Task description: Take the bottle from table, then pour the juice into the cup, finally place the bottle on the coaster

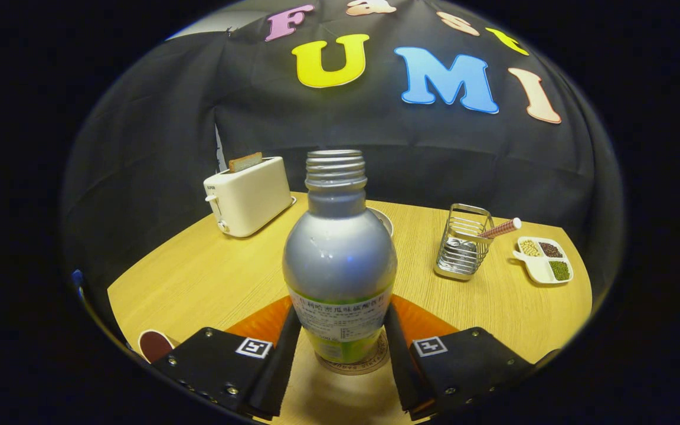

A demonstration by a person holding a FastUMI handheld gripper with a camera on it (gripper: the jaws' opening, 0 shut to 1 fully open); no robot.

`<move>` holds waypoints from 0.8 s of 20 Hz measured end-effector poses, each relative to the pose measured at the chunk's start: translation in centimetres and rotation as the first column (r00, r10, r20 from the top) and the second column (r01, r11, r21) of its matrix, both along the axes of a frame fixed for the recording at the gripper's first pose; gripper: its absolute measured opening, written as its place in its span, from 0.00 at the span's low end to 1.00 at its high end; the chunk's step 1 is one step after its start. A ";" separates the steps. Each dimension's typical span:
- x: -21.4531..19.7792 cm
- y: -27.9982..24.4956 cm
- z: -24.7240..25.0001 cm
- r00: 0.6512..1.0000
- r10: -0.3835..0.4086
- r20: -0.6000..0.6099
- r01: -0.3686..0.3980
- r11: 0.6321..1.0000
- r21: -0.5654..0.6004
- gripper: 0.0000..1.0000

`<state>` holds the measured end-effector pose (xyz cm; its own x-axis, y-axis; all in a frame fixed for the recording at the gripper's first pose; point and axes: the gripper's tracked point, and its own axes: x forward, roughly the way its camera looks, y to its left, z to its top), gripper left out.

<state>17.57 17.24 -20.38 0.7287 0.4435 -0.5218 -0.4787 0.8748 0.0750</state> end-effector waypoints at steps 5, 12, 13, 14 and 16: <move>0.1 0.2 -0.5 1.000 -0.004 0.016 0.004 1.000 -0.006 0.72; 0.0 -0.4 -1.8 0.999 -0.033 0.008 0.033 0.999 -0.005 0.73; 0.0 -0.5 -2.1 0.999 -0.038 0.008 0.038 0.999 -0.005 0.74; -0.3 -0.6 -2.4 0.999 -0.038 0.001 0.038 0.999 -0.011 0.74; -0.4 -0.7 -2.5 0.999 -0.043 0.012 0.043 0.999 -0.017 0.74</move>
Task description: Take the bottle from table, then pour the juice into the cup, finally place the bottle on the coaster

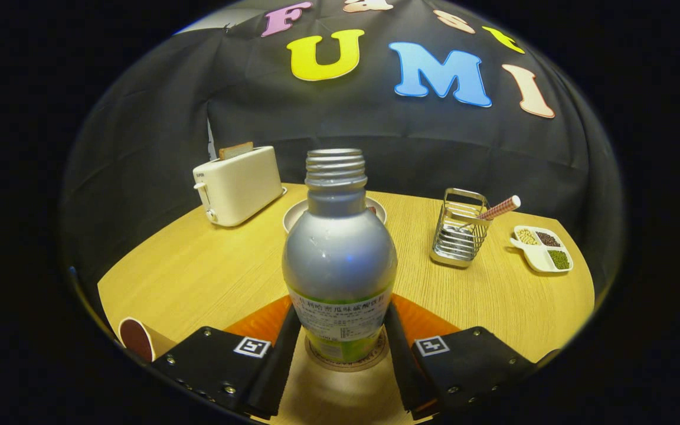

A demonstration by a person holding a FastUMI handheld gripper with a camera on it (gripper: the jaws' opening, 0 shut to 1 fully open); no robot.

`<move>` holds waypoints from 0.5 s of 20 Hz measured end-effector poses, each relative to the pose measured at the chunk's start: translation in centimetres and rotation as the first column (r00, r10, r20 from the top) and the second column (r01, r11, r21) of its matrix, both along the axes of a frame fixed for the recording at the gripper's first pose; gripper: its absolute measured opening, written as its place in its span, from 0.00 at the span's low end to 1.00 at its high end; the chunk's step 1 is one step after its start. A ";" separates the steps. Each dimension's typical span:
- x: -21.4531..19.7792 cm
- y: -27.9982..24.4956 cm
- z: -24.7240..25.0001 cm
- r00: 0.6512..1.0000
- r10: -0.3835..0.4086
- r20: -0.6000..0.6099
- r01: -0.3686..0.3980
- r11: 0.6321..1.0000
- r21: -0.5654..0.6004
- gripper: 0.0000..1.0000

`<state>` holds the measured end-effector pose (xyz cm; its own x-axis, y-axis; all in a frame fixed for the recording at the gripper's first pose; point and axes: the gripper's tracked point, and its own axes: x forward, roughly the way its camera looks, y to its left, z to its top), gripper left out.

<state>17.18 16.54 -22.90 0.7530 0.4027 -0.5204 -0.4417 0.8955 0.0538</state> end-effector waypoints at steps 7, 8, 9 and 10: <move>-0.3 -0.1 0.2 1.000 -0.019 -0.020 0.019 1.000 0.013 0.80; -0.4 -0.1 0.3 1.000 -0.019 -0.019 0.020 1.000 0.014 0.80; -0.5 0.0 0.4 1.000 -0.021 -0.019 0.021 1.000 0.017 0.81; -0.4 -0.1 0.5 0.999 -0.029 -0.015 0.029 0.999 0.015 0.84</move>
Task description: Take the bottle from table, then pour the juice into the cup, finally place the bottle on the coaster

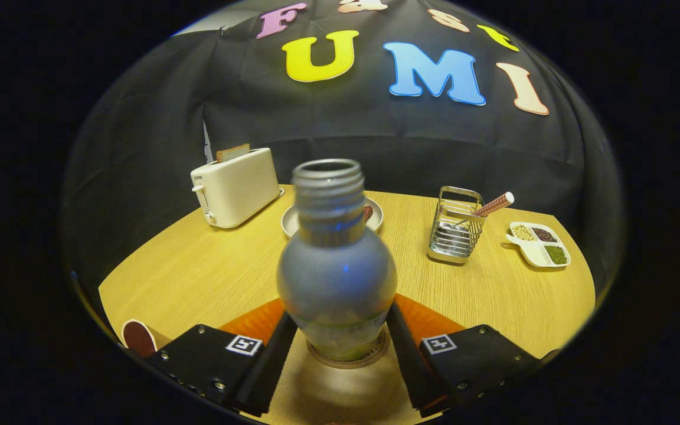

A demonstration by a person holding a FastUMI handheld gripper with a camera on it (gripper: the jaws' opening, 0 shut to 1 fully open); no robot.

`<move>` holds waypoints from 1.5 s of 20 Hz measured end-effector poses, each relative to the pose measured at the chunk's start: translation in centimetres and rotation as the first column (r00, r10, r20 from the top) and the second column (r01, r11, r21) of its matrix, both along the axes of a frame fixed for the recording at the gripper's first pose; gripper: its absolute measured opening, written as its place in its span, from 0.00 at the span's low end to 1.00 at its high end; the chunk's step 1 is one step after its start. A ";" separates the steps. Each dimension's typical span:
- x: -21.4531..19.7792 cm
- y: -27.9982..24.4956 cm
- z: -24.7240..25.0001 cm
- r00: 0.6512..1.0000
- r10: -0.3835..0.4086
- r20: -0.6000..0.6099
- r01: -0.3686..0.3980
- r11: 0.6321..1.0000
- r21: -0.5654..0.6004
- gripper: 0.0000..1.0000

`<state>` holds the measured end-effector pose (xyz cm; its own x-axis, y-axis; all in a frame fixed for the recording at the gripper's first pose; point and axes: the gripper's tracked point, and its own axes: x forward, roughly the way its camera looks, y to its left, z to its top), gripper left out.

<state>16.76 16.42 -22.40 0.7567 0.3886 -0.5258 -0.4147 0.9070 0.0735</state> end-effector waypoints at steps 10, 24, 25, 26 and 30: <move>-1.7 -0.7 7.1 0.993 -0.035 0.115 0.034 0.999 0.006 0.99; -8.0 -5.8 21.9 0.916 -0.193 0.351 0.169 0.981 0.100 0.99; -8.7 -6.1 22.8 0.907 -0.203 0.368 0.174 0.979 0.111 0.99; -9.3 -6.5 23.6 0.899 -0.211 0.384 0.181 0.977 0.114 0.99; -11.9 -8.2 25.8 0.854 -0.230 0.466 0.217 0.973 0.083 0.99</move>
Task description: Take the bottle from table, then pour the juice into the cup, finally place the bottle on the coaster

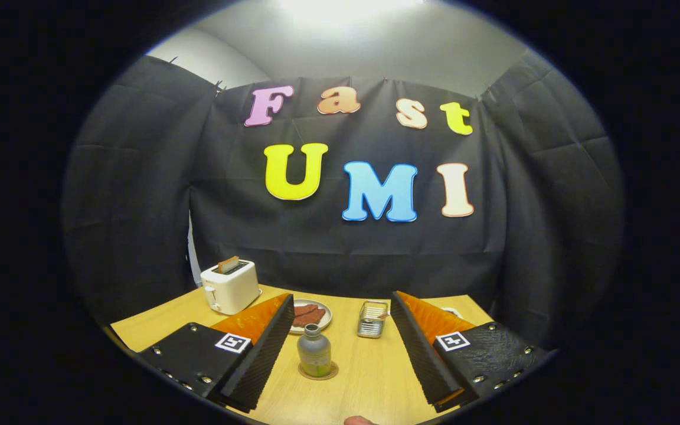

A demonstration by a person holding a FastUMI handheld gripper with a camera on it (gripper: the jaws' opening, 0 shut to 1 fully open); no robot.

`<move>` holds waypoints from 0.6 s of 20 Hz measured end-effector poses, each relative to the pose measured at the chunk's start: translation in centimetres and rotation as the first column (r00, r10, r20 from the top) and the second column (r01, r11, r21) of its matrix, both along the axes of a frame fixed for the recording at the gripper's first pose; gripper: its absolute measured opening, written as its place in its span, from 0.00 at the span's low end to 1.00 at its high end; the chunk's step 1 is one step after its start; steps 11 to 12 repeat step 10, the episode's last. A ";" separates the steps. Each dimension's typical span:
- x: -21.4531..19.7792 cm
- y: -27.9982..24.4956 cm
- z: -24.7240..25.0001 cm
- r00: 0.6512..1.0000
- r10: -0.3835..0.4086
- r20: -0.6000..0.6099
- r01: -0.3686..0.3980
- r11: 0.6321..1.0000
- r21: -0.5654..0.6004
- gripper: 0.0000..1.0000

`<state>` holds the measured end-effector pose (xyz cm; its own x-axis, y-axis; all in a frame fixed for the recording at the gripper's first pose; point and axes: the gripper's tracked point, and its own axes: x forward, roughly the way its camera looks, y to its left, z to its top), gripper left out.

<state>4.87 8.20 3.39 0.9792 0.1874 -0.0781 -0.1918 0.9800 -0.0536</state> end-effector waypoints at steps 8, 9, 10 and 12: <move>-4.6 -0.5 -0.9 0.997 -0.047 0.061 0.045 0.999 0.028 0.98; -5.0 -0.3 -1.1 0.997 -0.045 0.056 0.043 0.998 0.038 0.99; -5.3 -0.3 -1.2 0.997 -0.047 0.053 0.044 0.998 0.049 0.99; -5.3 -0.3 -1.2 0.997 -0.047 0.053 0.044 0.998 0.049 0.99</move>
